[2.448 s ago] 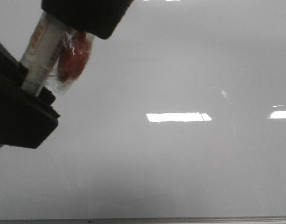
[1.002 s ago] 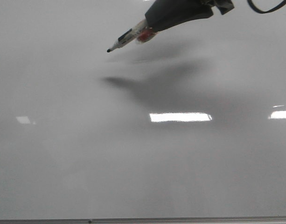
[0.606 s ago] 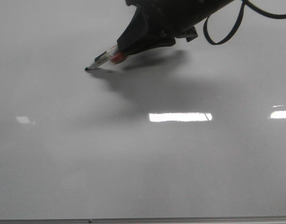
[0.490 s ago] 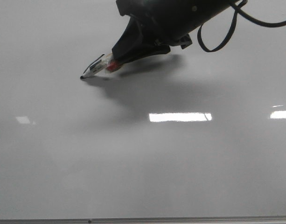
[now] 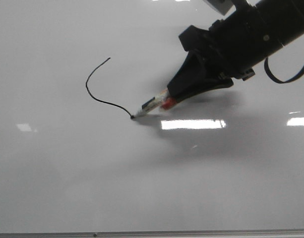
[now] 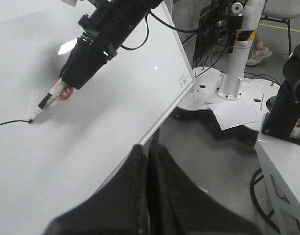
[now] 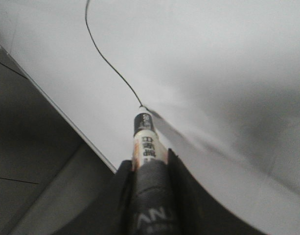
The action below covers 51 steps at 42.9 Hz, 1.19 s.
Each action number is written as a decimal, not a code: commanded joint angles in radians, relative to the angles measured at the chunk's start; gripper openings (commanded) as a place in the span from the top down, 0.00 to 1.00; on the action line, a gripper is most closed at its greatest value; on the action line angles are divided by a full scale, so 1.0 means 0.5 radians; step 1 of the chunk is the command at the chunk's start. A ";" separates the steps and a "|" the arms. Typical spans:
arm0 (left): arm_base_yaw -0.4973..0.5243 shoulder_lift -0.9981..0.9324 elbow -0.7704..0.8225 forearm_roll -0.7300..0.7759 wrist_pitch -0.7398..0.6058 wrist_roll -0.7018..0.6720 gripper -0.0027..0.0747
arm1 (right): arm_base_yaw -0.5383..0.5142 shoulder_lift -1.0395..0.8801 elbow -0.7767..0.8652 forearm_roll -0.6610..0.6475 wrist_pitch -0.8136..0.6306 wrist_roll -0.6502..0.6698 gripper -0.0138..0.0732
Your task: Write number 8 on whiteboard
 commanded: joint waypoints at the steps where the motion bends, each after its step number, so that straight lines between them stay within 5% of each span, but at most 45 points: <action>1: -0.014 0.012 -0.056 0.005 -0.158 -0.019 0.99 | -0.009 -0.056 0.013 0.023 -0.095 -0.067 0.92; 26: -0.014 0.012 -0.056 0.005 -0.154 -0.019 0.99 | 0.367 0.195 -0.301 0.438 -0.125 -0.203 0.92; 51: -0.014 0.012 -0.056 0.005 -0.154 -0.019 0.99 | -0.011 -0.097 -0.253 0.372 -0.066 -0.201 0.92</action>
